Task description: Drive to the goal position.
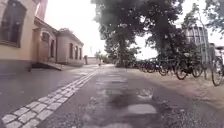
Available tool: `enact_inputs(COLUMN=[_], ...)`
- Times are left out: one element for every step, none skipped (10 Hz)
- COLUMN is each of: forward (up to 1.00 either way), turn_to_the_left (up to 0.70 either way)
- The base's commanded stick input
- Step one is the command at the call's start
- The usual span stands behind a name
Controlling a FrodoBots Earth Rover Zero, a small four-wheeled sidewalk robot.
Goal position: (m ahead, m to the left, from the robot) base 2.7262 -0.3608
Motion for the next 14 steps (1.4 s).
enact_inputs(forward=[0.7,0.7,0.7,0.7,0.7,0.7,0.7,0.7,0.7,0.7,0.7,0.7,0.7,0.7], turn_to_the_left=[0.0,0.0,0.0,0.0,0.0,0.0,0.0,0.0,0.0,0.0,0.0,0.0,0.0,0.0])
